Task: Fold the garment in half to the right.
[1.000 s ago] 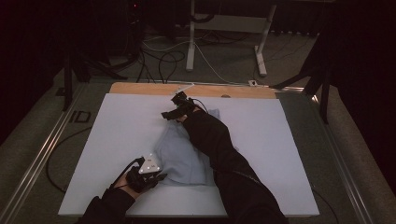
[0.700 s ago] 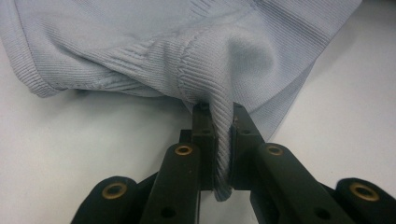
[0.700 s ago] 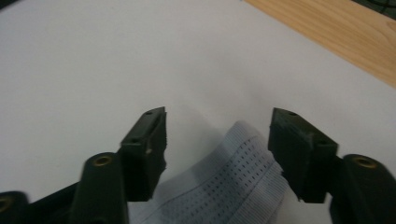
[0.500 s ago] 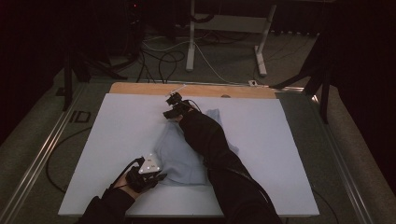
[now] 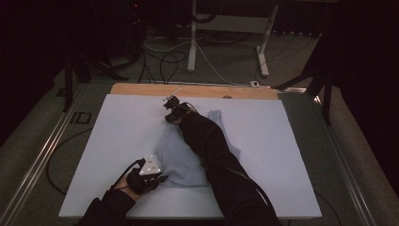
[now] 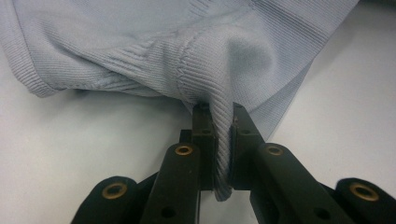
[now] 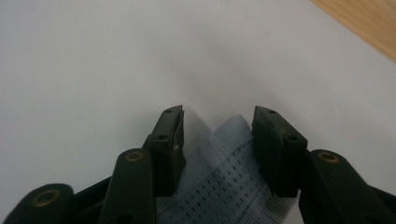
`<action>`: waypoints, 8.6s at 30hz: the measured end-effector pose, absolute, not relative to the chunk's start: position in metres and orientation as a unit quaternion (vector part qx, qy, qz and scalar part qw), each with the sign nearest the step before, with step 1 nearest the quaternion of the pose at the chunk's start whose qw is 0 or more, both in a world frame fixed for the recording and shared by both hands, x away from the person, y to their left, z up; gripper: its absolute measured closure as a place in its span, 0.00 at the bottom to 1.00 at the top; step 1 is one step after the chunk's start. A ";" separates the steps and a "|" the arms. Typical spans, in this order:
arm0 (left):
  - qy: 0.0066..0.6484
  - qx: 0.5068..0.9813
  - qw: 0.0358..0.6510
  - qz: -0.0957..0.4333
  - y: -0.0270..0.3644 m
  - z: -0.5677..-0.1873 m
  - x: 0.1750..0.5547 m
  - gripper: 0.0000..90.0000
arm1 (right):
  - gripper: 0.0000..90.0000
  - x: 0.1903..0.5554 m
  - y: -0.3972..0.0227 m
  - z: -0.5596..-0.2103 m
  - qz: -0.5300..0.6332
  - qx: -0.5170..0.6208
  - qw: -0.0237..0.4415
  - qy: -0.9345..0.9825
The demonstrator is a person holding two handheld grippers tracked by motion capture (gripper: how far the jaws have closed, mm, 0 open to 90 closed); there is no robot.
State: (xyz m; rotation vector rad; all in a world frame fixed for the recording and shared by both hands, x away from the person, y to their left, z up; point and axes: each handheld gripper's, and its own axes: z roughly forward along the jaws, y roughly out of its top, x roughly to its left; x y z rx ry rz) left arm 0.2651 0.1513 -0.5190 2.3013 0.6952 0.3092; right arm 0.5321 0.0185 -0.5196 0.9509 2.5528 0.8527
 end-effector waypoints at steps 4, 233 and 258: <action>0.267 0.890 0.349 0.119 0.150 -0.519 0.265 0.95 | 0.74 0.527 0.023 -0.519 0.274 0.309 0.166 0.896; 0.232 0.879 0.414 0.054 0.191 -0.512 0.290 0.01 | 0.11 0.497 -0.165 -0.472 0.396 0.309 0.120 0.857; 0.286 0.850 0.435 0.084 0.230 -0.523 0.280 0.01 | 0.35 0.509 -0.175 -0.503 0.352 0.374 0.125 0.849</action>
